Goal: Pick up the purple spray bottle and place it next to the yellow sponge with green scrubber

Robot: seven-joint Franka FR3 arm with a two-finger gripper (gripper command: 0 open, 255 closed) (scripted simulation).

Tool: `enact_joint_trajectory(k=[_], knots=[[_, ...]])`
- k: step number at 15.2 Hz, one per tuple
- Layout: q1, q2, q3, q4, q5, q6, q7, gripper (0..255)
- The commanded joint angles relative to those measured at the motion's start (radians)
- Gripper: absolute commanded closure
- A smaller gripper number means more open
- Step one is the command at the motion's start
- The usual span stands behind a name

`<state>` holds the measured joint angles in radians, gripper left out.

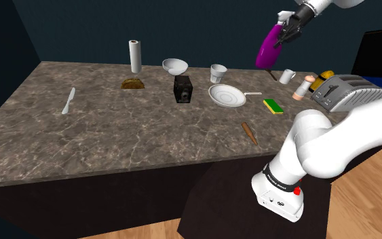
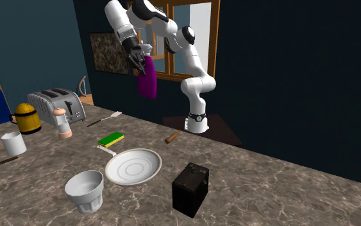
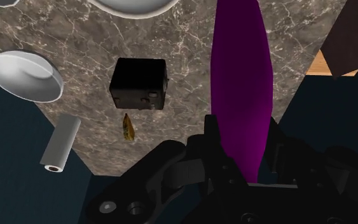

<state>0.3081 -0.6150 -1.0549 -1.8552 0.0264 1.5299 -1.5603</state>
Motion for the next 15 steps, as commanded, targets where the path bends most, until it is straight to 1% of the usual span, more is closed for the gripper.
enact_joint_trajectory(k=[1, 5, 8, 12, 15], knots=[[0.001, -0.005, -0.039, 0.033, -0.017, -0.036, -0.035, 255], [0.022, -0.010, -0.130, 0.116, -0.050, -0.110, -0.106, 255], [0.058, -0.014, -0.211, 0.192, -0.077, -0.166, -0.159, 255], [0.133, -0.028, -0.331, 0.318, -0.119, -0.247, -0.226, 255], [0.212, -0.052, -0.425, 0.433, -0.161, -0.313, -0.270, 255]])
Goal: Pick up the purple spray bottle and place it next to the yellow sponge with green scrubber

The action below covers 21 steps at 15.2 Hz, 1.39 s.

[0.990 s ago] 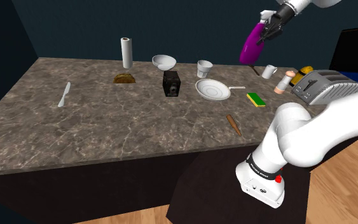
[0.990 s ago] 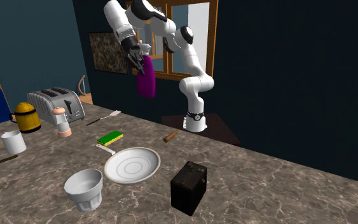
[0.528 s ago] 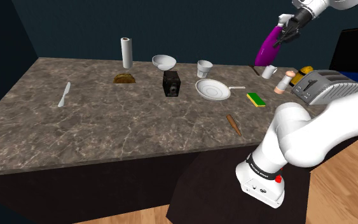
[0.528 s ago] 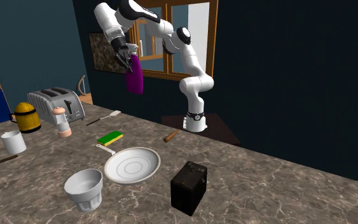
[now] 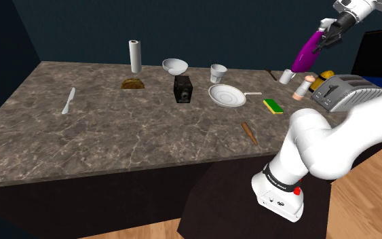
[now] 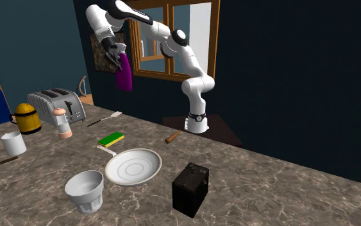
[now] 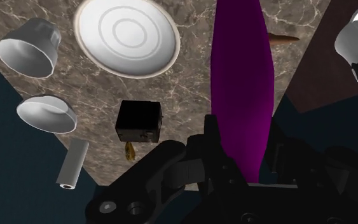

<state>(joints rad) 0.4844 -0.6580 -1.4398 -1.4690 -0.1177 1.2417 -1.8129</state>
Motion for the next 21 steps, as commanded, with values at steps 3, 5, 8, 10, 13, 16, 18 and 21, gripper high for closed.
enact_joint_trajectory(k=[3, 5, 8, 10, 13, 16, 18, 21], knots=[[0.131, -0.046, -0.131, 0.186, -0.068, -0.102, -0.059, 255], [0.206, -0.078, -0.191, 0.300, -0.108, -0.161, -0.088, 255], [0.293, -0.121, -0.256, 0.434, -0.161, -0.224, -0.129, 255], [0.259, -0.121, -0.246, 0.378, -0.159, -0.189, -0.134, 255], [0.216, -0.123, -0.235, 0.304, -0.159, -0.141, -0.141, 255], [0.181, -0.127, -0.227, 0.239, -0.162, -0.097, -0.149, 255], [0.161, -0.131, -0.223, 0.199, -0.165, -0.069, -0.153, 255], [0.135, -0.138, -0.220, 0.144, -0.171, -0.029, -0.160, 255]])
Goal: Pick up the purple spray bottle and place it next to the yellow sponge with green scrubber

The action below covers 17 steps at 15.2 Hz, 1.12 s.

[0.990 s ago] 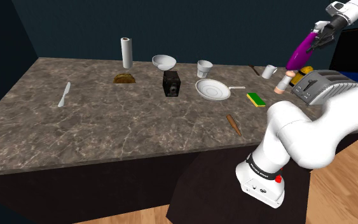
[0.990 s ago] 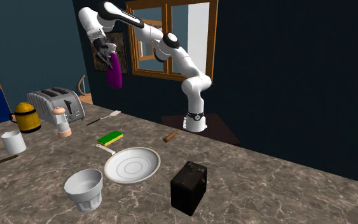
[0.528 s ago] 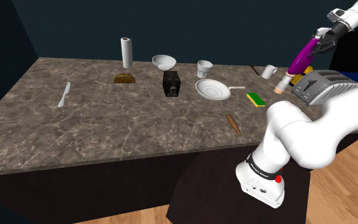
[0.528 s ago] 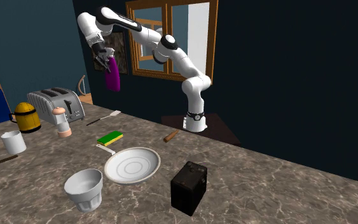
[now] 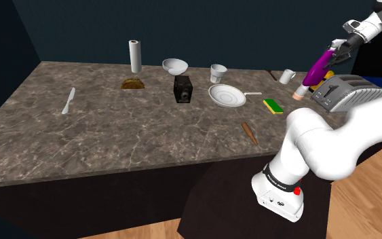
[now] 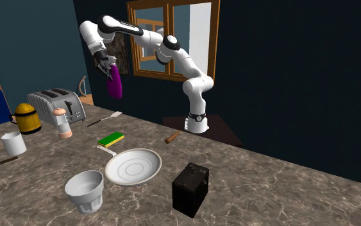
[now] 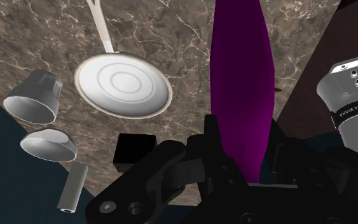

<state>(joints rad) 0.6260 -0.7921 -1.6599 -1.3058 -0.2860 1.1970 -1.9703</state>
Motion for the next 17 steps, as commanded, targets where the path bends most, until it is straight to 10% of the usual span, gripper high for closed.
enact_joint_trajectory(k=[1, 17], knots=[[-0.014, -0.006, 0.000, -0.036, -0.006, 0.029, -0.004, 255], [-0.087, -0.057, -0.027, -0.251, -0.059, 0.214, -0.031, 255]])
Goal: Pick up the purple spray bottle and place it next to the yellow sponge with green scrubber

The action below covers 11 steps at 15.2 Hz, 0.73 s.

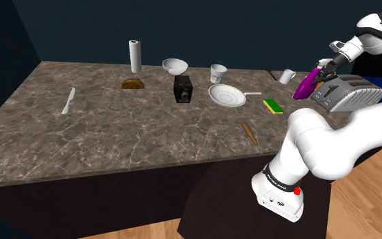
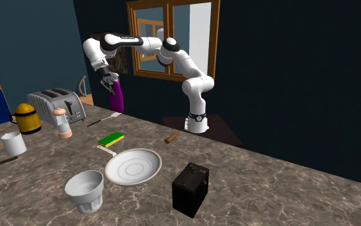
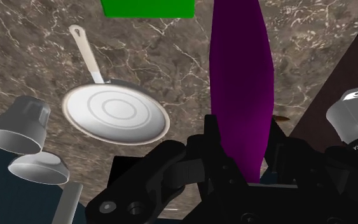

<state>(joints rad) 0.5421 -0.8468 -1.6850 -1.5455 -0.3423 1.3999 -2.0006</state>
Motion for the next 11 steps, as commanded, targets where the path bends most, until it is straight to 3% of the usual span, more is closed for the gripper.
enact_joint_trajectory(k=[1, 11], knots=[[-0.005, -0.006, -0.005, -0.022, -0.007, 0.021, -0.002, 255], [-0.014, -0.047, -0.049, -0.111, -0.052, 0.121, -0.014, 255]])
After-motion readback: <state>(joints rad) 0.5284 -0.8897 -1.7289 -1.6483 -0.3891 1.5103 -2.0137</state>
